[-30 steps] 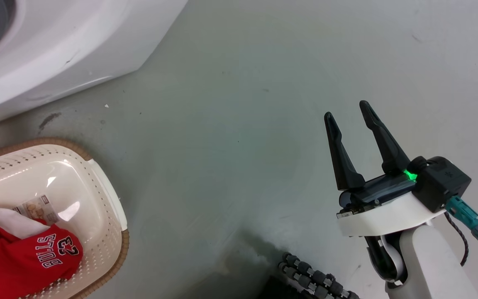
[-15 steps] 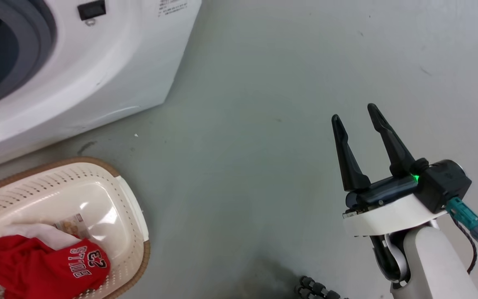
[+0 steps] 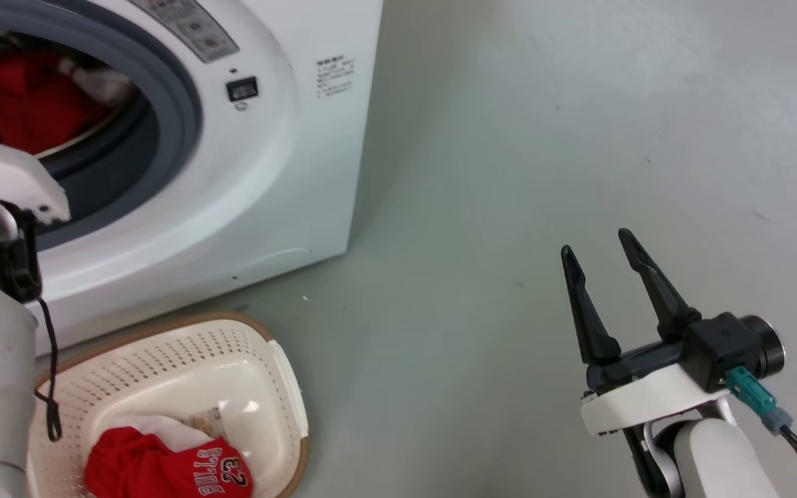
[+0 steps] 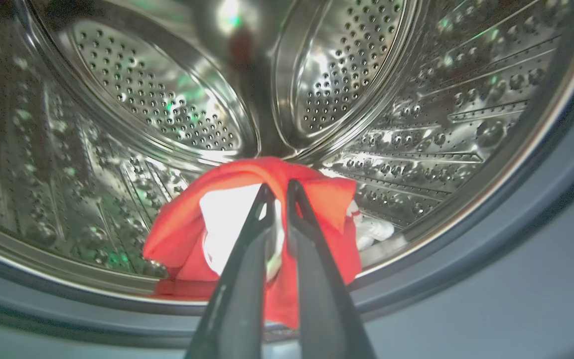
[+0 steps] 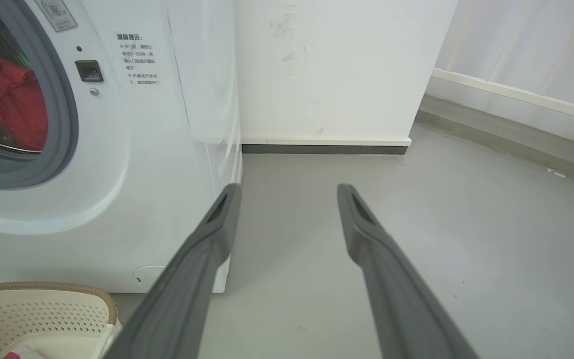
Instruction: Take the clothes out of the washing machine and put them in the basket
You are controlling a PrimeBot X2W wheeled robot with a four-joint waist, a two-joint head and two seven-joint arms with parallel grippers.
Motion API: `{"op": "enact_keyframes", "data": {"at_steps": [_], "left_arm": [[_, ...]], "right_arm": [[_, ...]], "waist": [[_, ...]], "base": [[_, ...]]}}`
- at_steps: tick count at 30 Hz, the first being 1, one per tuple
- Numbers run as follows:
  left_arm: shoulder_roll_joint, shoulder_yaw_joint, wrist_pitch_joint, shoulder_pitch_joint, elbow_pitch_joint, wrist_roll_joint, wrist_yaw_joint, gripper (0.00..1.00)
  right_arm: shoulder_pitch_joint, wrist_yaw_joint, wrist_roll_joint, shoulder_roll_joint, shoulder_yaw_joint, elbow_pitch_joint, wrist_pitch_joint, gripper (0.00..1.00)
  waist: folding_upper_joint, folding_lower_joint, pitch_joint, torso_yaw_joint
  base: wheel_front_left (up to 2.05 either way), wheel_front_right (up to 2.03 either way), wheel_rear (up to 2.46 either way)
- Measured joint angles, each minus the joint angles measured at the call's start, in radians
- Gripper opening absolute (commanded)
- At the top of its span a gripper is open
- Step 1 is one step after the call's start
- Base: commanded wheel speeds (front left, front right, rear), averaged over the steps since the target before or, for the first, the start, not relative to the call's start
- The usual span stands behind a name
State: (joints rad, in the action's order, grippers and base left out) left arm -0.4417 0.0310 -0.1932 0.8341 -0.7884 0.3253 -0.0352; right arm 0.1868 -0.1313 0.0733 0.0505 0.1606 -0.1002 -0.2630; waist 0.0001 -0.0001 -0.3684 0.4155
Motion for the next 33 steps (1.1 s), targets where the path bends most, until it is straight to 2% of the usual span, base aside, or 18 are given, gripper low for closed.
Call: {"op": "enact_keyframes", "data": {"at_steps": [8, 18, 20, 25, 26, 27, 33], "left_arm": [[0.052, 0.027, -0.049, -0.119, 0.088, -0.002, 0.017, 0.00], [0.082, 0.041, -0.050, -0.273, 0.338, 0.007, 0.003, 0.00], [0.084, 0.046, -0.022, -0.330, 0.464, 0.007, -0.015, 0.00], [0.082, 0.047, 0.017, -0.414, 0.635, 0.006, -0.045, 0.00], [0.082, 0.050, 0.041, -0.459, 0.721, 0.006, -0.061, 0.00], [0.082, 0.050, 0.041, -0.459, 0.721, 0.006, -0.061, 0.00], [0.093, 0.066, 0.108, -0.609, 0.928, 0.004, -0.104, 0.00]], "right_arm": [[-0.045, 0.000, -0.039, 0.000, -0.026, -0.012, 0.008, 1.00], [-0.104, 0.000, -0.050, 0.000, -0.059, 0.010, 0.035, 1.00], [-0.122, 0.000, -0.051, 0.000, -0.072, 0.023, 0.040, 1.00], [-0.133, 0.000, -0.060, 0.000, -0.077, 0.036, 0.052, 1.00], [-0.147, 0.000, -0.066, 0.000, -0.079, 0.041, 0.059, 1.00], [-0.147, 0.000, -0.066, 0.000, -0.079, 0.041, 0.059, 1.00], [-0.175, 0.000, -0.076, 0.000, -0.088, 0.057, 0.080, 1.00]], "waist": [[0.0000, -0.0001, 0.137, -0.067], [0.0000, -0.0001, 0.251, -0.145], [0.0000, -0.0001, 0.275, -0.170], [0.0000, -0.0002, 0.301, -0.197], [0.0000, -0.0001, 0.314, -0.208], [0.0000, -0.0001, 0.314, -0.208], [0.0000, -0.0001, 0.354, -0.238]], "base": [[0.00, 0.00, 0.00], [0.00, 0.00, 0.00], [0.00, 0.00, 0.00], [0.00, 0.00, 0.00], [0.00, 0.00, 0.00], [0.00, 0.00, 0.00], [0.00, 0.00, 0.00]]}}
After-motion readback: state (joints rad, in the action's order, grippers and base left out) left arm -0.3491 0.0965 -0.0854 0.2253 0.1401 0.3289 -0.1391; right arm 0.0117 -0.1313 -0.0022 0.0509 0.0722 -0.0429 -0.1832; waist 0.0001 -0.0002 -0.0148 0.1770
